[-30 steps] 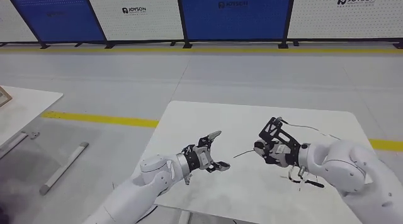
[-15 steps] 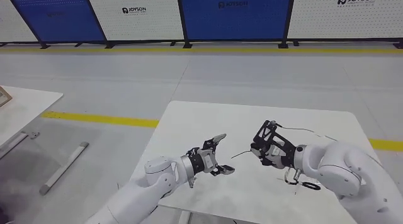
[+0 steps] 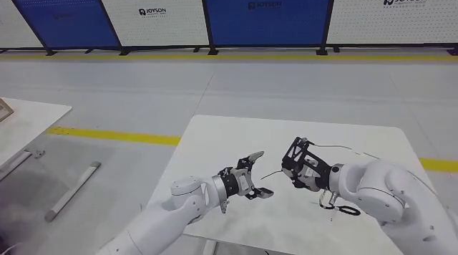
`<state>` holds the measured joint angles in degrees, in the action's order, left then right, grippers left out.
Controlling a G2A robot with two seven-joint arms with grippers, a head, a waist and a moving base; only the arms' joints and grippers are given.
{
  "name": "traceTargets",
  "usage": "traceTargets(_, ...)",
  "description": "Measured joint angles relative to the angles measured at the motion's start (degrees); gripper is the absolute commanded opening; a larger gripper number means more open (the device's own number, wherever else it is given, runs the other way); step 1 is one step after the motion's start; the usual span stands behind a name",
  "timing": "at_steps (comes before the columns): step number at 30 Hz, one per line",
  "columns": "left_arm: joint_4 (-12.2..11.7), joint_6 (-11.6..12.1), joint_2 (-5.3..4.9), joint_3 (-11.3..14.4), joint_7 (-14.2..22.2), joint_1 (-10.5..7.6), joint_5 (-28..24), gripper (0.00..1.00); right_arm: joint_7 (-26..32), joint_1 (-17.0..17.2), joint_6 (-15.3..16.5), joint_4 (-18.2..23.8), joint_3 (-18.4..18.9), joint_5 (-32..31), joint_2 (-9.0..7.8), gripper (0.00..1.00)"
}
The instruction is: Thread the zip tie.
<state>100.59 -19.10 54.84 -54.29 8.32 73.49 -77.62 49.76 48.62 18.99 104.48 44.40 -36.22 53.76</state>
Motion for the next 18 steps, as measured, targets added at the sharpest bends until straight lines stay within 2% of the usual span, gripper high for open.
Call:
traceTargets(1,-0.3,-0.2,0.11,0.1,0.1,-0.23,-0.3,0.44,0.0,0.0,0.0,0.0,0.0,0.0,0.00,0.00)
traceTargets(2,-0.7,-0.4,0.25,0.4,0.2,-0.54,-0.6,0.34,0.0,0.0,0.0,0.0,0.0,0.0,0.00,0.00)
traceTargets(4,-1.1,-0.4,0.40,1.0,0.3,-1.00,-0.7,0.23,0.0,0.0,0.0,0.0,0.0,0.0,0.00,0.00)
traceTargets(5,-1.3,-0.4,0.47,1.4,0.4,-1.29,-0.7,0.19,0.0,0.0,0.0,0.0,0.0,0.0,0.00,0.00)
traceTargets(7,-1.7,-0.4,0.54,1.8,0.5,-1.62,-0.9,0.21,0.0,0.0,0.0,0.0,0.0,0.0,0.00,0.00)
traceTargets(8,-1.9,-0.4,0.56,2.0,0.7,-1.81,-1.3,0.05,0.0,0.0,0.0,0.0,0.0,0.0,0.00,0.00)
traceTargets(9,-2.1,-0.4,0.56,2.1,0.8,-1.98,-1.6,0.02,0.0,0.0,0.0,0.0,0.0,0.0,0.00,0.00)
traceTargets(18,-3.2,-0.4,0.30,3.7,1.4,-3.40,-2.4,0.00,0.0,0.0,0.0,0.0,0.0,0.0,0.00,0.00)
